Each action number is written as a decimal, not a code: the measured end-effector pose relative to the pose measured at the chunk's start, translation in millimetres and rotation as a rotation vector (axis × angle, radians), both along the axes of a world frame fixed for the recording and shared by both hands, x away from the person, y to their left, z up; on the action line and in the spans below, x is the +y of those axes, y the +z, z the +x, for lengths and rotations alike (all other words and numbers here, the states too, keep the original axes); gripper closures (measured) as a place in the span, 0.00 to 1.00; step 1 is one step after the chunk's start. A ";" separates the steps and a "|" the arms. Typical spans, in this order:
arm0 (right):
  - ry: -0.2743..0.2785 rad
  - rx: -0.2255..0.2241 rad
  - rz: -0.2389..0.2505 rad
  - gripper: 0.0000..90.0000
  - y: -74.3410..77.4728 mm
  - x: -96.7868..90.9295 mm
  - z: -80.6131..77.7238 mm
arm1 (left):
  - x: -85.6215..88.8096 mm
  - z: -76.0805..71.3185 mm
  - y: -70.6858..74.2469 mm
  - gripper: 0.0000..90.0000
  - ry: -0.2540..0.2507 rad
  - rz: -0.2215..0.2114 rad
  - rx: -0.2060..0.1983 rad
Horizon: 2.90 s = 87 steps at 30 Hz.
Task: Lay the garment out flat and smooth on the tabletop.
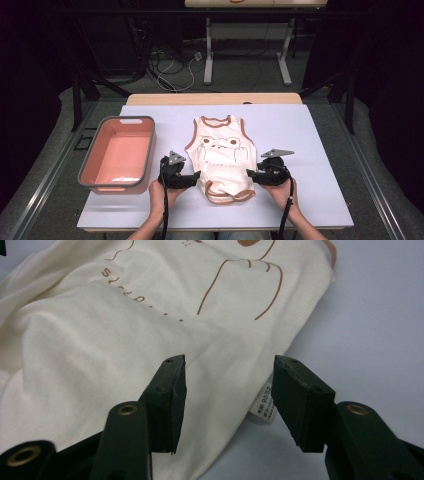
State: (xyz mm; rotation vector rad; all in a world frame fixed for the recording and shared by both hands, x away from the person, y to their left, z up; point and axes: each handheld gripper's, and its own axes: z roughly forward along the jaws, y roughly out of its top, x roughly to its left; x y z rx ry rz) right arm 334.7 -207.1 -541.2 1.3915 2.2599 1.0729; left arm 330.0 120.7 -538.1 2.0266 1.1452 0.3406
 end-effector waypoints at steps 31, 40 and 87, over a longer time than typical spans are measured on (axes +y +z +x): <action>0.013 0.040 -0.059 0.71 -12.7 0.3 8.8 | -14.5 -25.2 10.4 0.33 -0.127 0.001 0.002; 0.016 0.022 -0.069 0.78 -13.6 1.8 8.6 | -33.3 -34.1 9.0 0.36 -0.178 0.059 -0.044; -0.029 -0.037 -0.145 0.97 -10.9 -12.3 25.2 | 26.0 -25.9 -11.0 0.95 -0.094 0.091 0.020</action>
